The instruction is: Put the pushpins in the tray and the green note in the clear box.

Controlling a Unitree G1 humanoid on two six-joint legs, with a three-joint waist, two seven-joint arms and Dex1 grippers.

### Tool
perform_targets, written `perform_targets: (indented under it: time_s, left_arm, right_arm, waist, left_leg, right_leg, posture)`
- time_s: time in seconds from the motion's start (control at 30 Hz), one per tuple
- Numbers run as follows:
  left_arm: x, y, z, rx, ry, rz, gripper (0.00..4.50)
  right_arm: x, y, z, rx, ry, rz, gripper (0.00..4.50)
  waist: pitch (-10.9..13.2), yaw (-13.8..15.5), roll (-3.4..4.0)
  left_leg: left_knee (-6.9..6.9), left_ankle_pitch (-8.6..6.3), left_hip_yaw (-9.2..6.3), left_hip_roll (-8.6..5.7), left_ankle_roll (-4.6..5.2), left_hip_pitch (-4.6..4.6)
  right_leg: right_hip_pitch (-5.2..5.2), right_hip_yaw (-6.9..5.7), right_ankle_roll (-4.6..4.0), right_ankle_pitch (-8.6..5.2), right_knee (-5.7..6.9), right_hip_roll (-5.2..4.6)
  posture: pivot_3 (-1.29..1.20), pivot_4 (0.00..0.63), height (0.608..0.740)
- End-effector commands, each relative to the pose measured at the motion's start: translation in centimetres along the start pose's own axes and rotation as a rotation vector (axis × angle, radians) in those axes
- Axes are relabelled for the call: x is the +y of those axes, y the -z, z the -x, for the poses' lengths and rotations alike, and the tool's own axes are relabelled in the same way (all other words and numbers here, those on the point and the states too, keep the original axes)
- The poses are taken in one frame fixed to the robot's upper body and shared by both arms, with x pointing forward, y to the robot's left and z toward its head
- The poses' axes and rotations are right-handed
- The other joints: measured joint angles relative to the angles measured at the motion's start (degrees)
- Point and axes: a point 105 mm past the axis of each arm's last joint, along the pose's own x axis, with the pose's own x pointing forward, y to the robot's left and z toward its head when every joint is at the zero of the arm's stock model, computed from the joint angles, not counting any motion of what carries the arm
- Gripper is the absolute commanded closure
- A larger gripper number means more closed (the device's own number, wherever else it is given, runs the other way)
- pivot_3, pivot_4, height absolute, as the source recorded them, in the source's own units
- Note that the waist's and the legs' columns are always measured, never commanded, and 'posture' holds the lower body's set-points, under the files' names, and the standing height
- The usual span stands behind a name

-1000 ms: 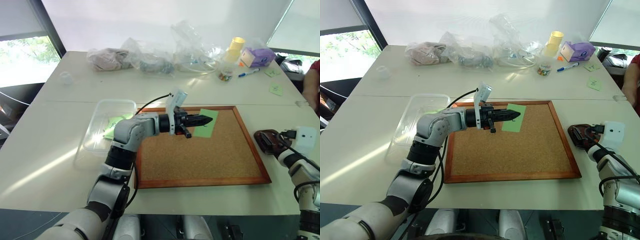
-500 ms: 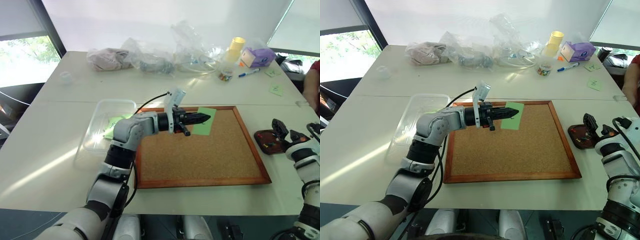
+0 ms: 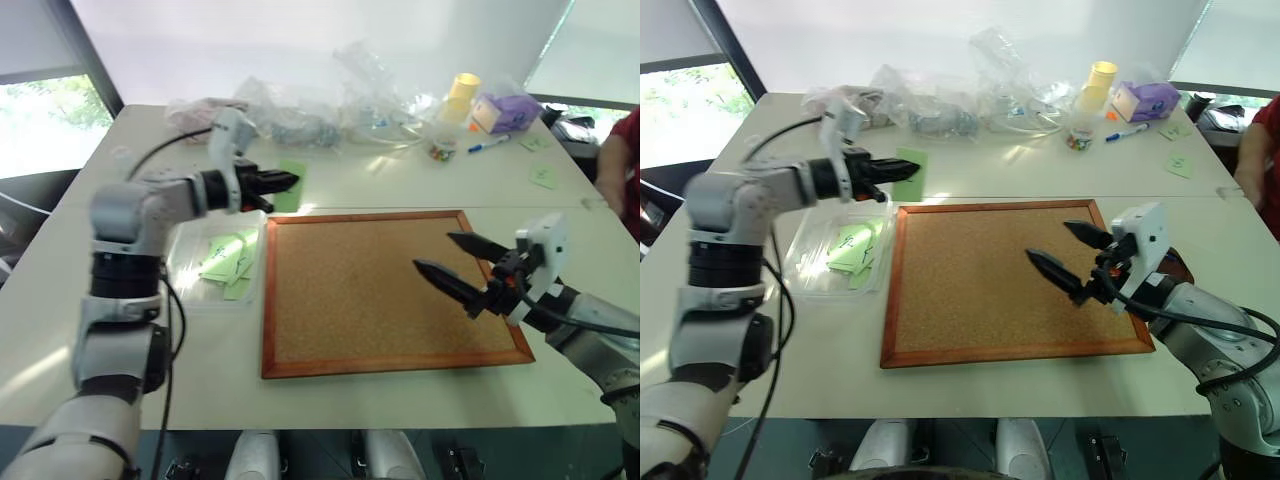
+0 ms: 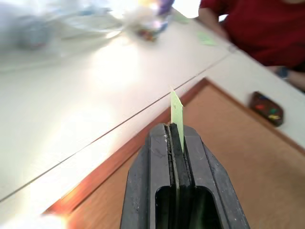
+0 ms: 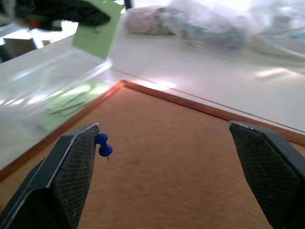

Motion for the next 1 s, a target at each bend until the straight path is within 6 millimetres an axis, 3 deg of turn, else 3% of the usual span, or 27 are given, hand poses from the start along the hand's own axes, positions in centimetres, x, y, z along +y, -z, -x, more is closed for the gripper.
perform_targets:
  time_s: [0.03,0.17,0.33,0.43,0.67,0.73,0.83,0.93,1.0]
  left_arm:
    - [1.0,-0.3,3.2,0.053,-0.043,0.035,4.50]
    - [2.4,2.5,5.5,0.202,-0.131,0.102,4.50]
    - [3.3,4.4,5.6,0.264,-0.191,0.140,4.50]
    - [4.4,5.8,5.3,0.310,-0.256,0.107,3.50]
    - [3.0,3.8,4.9,0.211,-0.141,0.103,0.17]
    - [2.6,3.1,5.0,0.178,-0.103,0.109,0.01]
    - [2.2,2.1,5.0,0.123,-0.068,-0.033,0.01]
    - [-0.4,-0.1,5.0,-0.003,0.086,-0.145,0.01]
    - [-3.4,-0.3,4.7,-0.035,0.218,-0.226,0.01]
  right_arm:
    - [2.6,-0.6,-0.7,0.024,-0.147,0.039,0.02]
    - [3.8,0.2,-1.6,0.078,-0.235,0.066,0.02]
    - [4.3,1.3,-2.9,0.099,-0.276,0.076,0.02]
    - [4.6,1.8,-3.5,0.110,-0.285,0.095,0.00]
    - [3.7,2.0,-3.0,0.103,-0.227,0.093,0.00]
    - [3.4,1.9,-2.8,0.095,-0.205,0.087,0.00]
    - [2.5,1.6,-2.1,0.073,-0.142,0.068,0.00]
    - [1.0,1.0,-0.9,0.020,-0.035,0.019,0.00]
    - [-0.3,0.7,0.6,-0.030,0.066,-0.037,0.00]
  waist:
    - [0.05,0.31,-0.09]
    - [0.05,0.65,-0.12]
    - [0.08,1.34,-0.19]
    - [0.07,1.27,-0.22]
    - [0.08,1.24,-0.25]
    - [0.08,1.25,-0.25]
    - [0.08,1.26,-0.25]
    - [0.08,1.37,-0.25]
    - [0.08,1.37,-0.25]
  left_leg:
    - [0.04,0.00,0.00,-0.01,0.00,-0.03]
    - [0.05,-0.01,0.02,-0.09,0.02,-0.04]
    - [0.08,-0.01,0.01,-0.14,0.03,-0.05]
    - [0.09,-0.01,0.02,-0.18,0.03,-0.05]
    - [0.09,-0.01,0.03,-0.19,0.02,-0.05]
    - [0.09,-0.01,0.02,-0.19,0.02,-0.05]
    - [0.09,-0.01,0.03,-0.19,0.02,-0.05]
    - [0.09,-0.01,0.03,-0.18,0.02,-0.06]
    - [0.09,0.00,0.05,-0.18,0.01,-0.07]
  right_leg:
    - [0.00,0.01,0.00,0.00,-0.01,-0.02]
    - [0.03,0.03,-0.01,0.00,-0.05,-0.14]
    - [0.02,0.02,-0.02,-0.01,0.00,-0.15]
    - [0.03,0.03,-0.01,-0.01,-0.01,-0.15]
    - [0.01,0.03,-0.01,0.00,0.01,-0.14]
    - [0.01,0.03,-0.01,0.00,0.02,-0.14]
    - [0.01,0.03,-0.01,0.00,0.02,-0.14]
    - [0.01,0.03,-0.01,0.00,0.01,-0.15]
    - [0.01,0.03,-0.01,0.00,0.00,-0.19]
  posture:
    - [0.00,0.150,0.737]
    - [0.00,0.150,0.737]
    - [0.00,0.150,0.737]
    - [0.00,0.150,0.737]
    - [0.00,0.150,0.737]
    - [0.00,0.150,0.737]
    - [0.00,0.150,0.737]
    - [0.00,0.150,0.737]
    - [0.00,0.150,0.737]
